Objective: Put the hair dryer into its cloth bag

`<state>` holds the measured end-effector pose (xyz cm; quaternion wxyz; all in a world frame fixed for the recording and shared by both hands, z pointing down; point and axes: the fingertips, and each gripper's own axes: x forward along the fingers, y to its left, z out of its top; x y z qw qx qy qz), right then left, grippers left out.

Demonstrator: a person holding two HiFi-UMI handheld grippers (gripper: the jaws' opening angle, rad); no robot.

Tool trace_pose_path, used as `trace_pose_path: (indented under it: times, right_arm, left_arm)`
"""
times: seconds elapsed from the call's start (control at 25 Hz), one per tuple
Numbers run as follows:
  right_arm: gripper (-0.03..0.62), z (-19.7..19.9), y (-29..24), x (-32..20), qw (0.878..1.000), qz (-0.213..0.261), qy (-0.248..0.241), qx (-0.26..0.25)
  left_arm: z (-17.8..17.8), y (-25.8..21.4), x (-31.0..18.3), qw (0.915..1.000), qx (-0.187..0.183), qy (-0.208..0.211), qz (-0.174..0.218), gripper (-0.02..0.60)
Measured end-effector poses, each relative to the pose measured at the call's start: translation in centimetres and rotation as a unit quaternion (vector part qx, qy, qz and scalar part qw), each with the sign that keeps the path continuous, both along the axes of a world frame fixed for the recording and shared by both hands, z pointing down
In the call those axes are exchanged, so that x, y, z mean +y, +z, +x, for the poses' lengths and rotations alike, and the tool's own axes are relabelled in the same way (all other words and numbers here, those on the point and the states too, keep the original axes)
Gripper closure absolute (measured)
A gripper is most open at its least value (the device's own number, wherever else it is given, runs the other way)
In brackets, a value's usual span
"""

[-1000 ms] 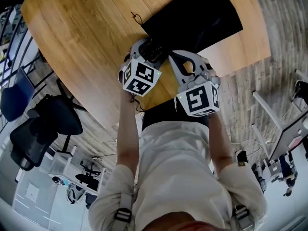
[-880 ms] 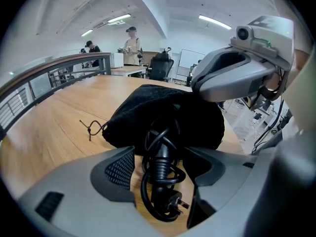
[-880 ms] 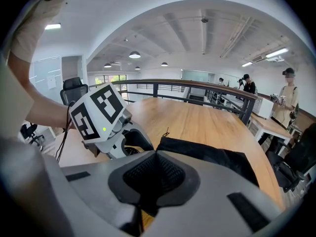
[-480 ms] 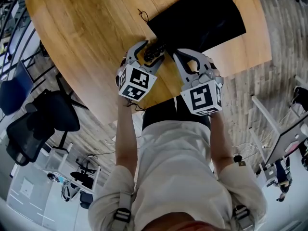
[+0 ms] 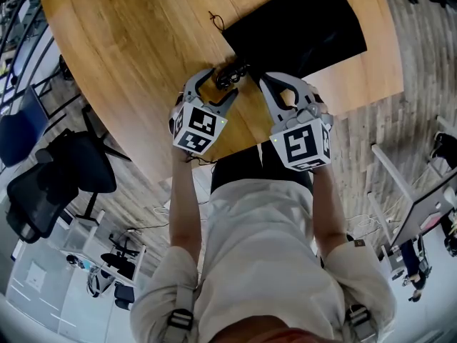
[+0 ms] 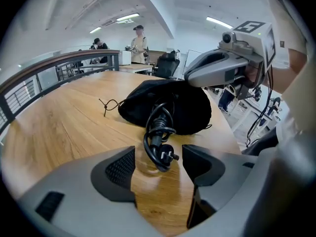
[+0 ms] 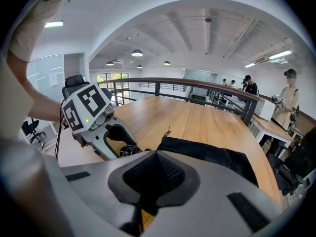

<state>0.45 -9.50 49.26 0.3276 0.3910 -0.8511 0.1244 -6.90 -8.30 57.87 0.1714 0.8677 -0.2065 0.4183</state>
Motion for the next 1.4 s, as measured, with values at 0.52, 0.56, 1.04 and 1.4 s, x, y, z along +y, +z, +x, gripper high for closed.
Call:
trace_pose_path:
  times: [0.52, 0.56, 1.04, 1.4]
  right_arm:
    - [0.569, 0.0, 0.3, 0.0, 1.0, -0.003, -0.001, 0.002]
    - [0.569, 0.0, 0.3, 0.0, 1.0, -0.003, -0.001, 0.002]
    - [0.569, -0.1, 0.1, 0.1, 1.0, -0.003, -0.002, 0.001]
    - [0.569, -0.2, -0.3, 0.0, 1.0, 0.001, -0.005, -0.001]
  left_arm:
    - [-0.5, 0.7, 0.6, 0.9999, 0.003, 0.001, -0.013, 0.384]
    - [-0.4, 0.6, 0.7, 0.9999, 0.004, 0.002, -0.013, 0.402]
    - [0.1, -0.1, 0.6, 0.9995, 0.022, -0.005, -0.023, 0.425]
    - [1.6, -1.0, -0.1, 0.9993, 0.034, 0.0, -0.017, 0.428]
